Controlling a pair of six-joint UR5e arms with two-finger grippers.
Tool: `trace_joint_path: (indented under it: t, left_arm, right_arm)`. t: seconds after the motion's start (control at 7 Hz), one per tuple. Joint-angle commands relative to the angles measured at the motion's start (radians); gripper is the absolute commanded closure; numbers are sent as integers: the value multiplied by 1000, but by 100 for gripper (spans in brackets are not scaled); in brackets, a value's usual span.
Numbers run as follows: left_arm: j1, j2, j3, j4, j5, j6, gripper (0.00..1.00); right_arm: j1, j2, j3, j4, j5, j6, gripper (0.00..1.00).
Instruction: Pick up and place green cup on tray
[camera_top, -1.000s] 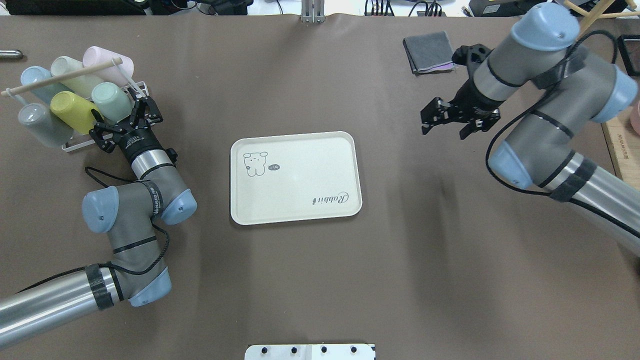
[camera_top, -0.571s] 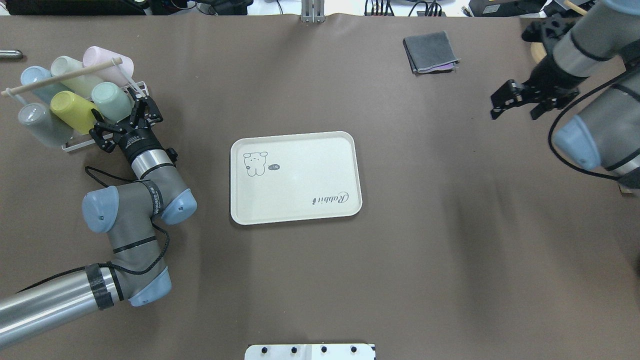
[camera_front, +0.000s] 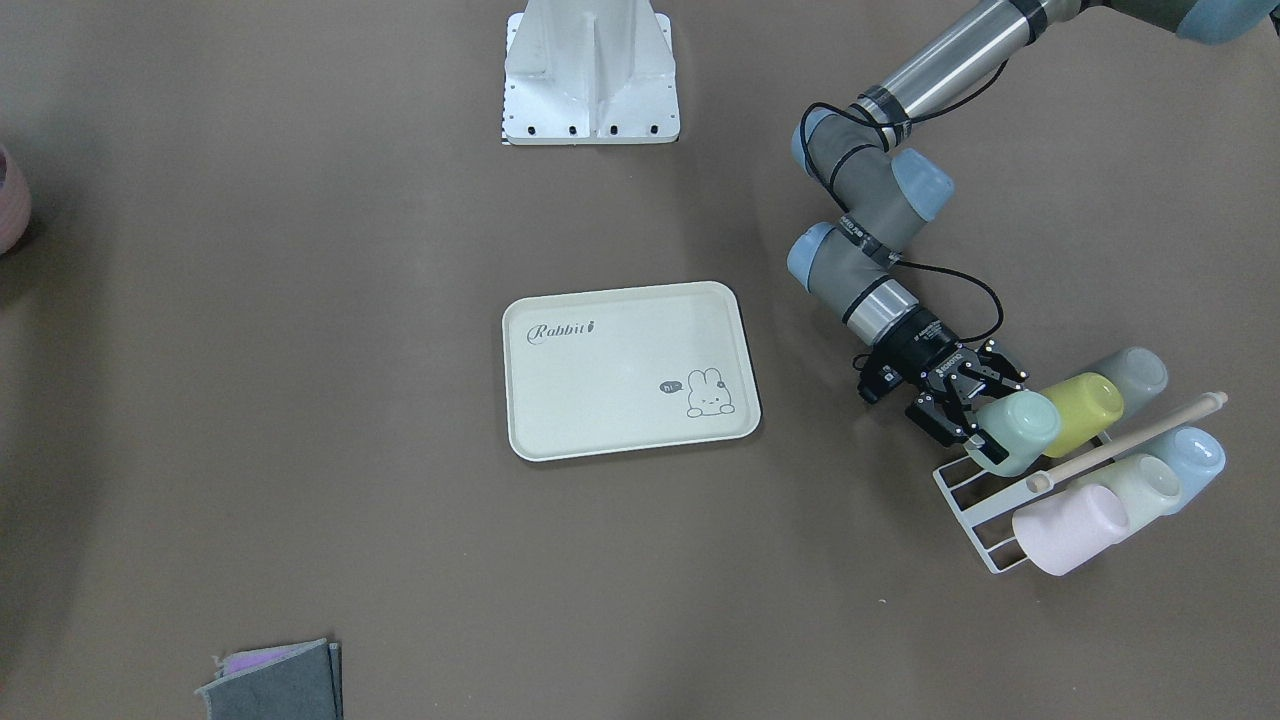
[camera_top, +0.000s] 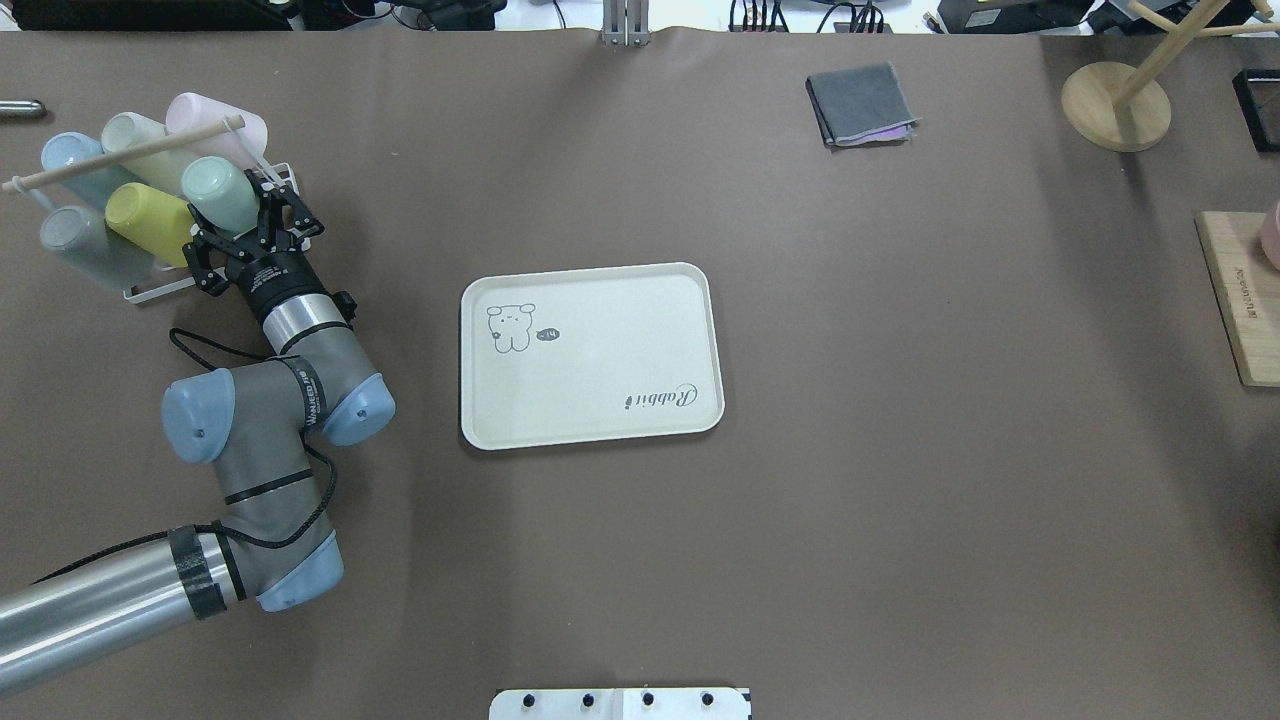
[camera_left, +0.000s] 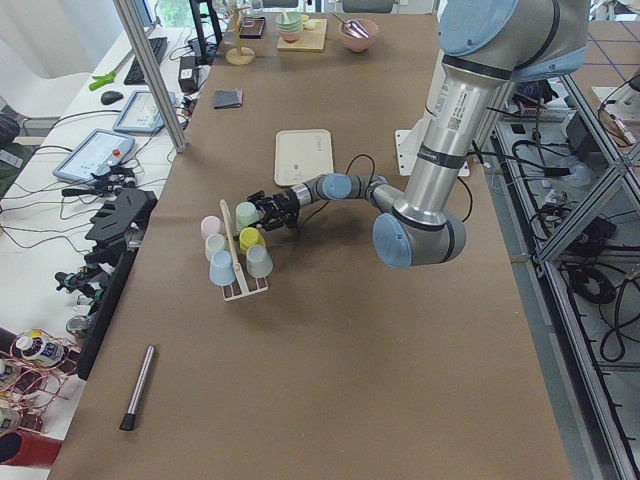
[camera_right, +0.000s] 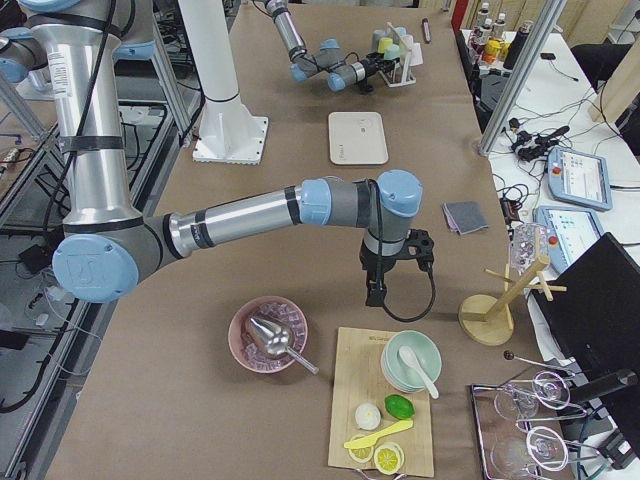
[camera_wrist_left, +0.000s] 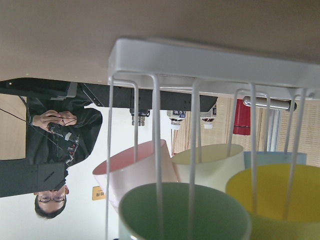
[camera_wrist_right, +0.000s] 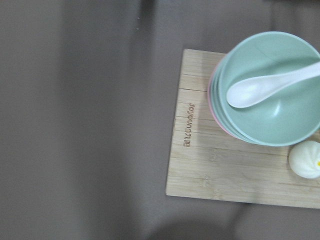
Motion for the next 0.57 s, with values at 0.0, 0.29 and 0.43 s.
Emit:
trace_joint_path:
  t: [0.0,0.29,0.43]
  left_arm:
    - [-13,7,-27,0,0,17,37]
    - [-20,10,-68,0,0,43,37]
    - [-20,24,-91,0,0,64,37]
  right_arm:
    - [18,-23,0,1,-12,-4,0]
    - [18,-22,2,3,-9,-4,0]
    - [18,-26,-1,4,-8,-2,0]
